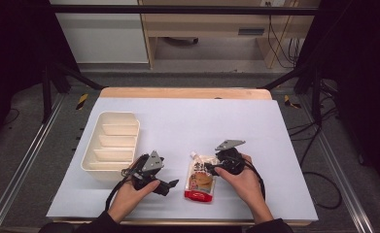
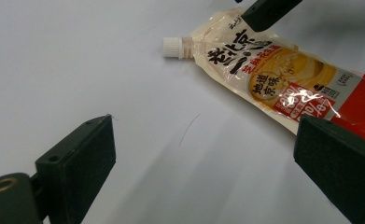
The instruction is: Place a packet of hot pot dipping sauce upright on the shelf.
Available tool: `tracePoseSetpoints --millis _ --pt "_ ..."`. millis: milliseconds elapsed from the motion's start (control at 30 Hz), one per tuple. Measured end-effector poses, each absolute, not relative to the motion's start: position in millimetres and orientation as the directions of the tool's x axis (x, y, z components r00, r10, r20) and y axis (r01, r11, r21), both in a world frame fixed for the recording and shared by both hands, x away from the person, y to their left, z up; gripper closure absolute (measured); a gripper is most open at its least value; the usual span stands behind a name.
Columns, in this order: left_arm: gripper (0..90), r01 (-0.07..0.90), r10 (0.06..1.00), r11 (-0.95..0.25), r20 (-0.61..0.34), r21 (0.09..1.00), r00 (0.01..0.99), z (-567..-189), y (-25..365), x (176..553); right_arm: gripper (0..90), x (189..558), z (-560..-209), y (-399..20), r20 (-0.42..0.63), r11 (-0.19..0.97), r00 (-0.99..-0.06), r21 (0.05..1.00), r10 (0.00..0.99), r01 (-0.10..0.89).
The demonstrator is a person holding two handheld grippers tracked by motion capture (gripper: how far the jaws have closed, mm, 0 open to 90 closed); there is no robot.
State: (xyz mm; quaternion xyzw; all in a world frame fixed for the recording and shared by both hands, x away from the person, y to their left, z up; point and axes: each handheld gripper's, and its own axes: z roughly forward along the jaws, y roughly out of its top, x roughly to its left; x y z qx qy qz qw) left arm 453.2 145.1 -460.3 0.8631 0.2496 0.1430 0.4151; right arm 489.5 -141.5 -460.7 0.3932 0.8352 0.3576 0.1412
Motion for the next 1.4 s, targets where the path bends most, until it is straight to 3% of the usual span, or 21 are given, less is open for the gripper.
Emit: tracePoseSetpoints --millis 267,633,1200,1400 --pt "5.4 0.317 0.552 -0.528 0.035 0.788 0.833 -460.8 145.8 454.3 34.3 498.6 -467.3 -139.3 0.046 0.442 -0.654 0.701 0.755 0.560" --pt "5.4 0.316 0.548 -0.532 0.035 0.786 0.836 -461.4 144.5 453.4 38.3 499.7 -470.3 -137.9 0.073 0.443 -0.660 0.686 0.747 0.577" --pt "5.4 0.323 0.545 -0.529 0.022 0.785 0.838 -462.9 143.3 454.2 48.1 478.0 -463.4 -138.1 0.141 0.413 -0.672 0.692 0.727 0.592" --pt "5.4 0.325 0.545 -0.527 0.019 0.785 0.838 -462.8 143.8 454.6 56.9 481.6 -466.1 -133.4 0.128 0.433 -0.682 0.686 0.720 0.585"
